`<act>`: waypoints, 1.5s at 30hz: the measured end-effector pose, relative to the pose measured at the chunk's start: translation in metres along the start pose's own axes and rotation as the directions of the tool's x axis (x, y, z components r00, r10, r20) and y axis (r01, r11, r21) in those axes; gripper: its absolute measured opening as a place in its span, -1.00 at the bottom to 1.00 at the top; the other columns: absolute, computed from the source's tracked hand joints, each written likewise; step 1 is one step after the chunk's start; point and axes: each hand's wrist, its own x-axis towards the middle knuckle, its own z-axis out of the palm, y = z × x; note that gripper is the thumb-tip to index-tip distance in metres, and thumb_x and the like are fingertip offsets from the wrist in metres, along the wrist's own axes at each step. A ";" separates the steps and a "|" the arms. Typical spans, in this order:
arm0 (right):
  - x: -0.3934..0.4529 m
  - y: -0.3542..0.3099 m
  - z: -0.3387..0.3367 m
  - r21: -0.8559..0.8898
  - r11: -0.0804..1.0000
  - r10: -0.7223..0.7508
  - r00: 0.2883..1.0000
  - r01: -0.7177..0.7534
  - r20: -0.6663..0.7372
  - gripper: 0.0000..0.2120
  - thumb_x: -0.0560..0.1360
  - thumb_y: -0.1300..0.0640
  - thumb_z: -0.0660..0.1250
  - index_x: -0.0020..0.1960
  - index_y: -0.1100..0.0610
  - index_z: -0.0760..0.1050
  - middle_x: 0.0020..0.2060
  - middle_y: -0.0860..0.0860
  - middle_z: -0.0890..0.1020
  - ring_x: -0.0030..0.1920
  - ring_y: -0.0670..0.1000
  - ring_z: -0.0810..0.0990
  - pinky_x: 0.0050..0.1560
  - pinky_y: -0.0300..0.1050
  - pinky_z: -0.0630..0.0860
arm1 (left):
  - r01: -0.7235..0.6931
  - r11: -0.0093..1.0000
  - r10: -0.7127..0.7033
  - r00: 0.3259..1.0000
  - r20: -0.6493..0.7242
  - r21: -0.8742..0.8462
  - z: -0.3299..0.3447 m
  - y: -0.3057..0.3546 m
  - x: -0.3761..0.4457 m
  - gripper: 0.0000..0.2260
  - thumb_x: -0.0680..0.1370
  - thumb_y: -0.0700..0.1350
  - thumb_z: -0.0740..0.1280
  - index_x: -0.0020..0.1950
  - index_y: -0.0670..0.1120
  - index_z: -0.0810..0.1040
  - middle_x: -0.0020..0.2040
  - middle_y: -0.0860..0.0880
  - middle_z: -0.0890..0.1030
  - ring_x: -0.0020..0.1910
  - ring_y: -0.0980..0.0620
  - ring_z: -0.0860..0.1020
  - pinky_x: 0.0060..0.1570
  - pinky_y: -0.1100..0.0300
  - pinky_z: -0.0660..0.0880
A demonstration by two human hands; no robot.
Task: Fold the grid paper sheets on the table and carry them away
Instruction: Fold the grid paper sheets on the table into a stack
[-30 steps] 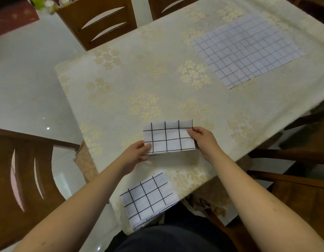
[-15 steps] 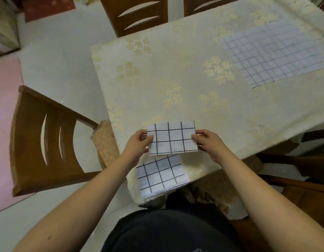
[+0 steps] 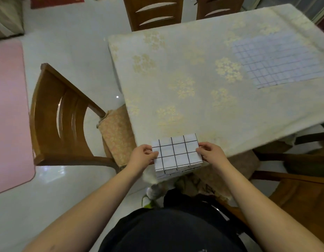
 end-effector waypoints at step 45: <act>0.020 0.011 -0.002 -0.320 0.945 -0.039 0.995 0.066 0.090 -0.84 0.47 0.14 0.44 0.04 0.07 0.56 -0.19 -0.08 0.61 -0.18 -0.15 0.55 -0.30 -0.37 0.35 | -0.019 0.971 0.104 0.931 -0.349 0.240 0.025 -0.037 -0.004 -0.93 0.53 -0.07 0.39 -0.06 -0.06 0.61 -0.18 0.01 0.64 -0.17 0.03 0.60 -0.12 0.09 0.57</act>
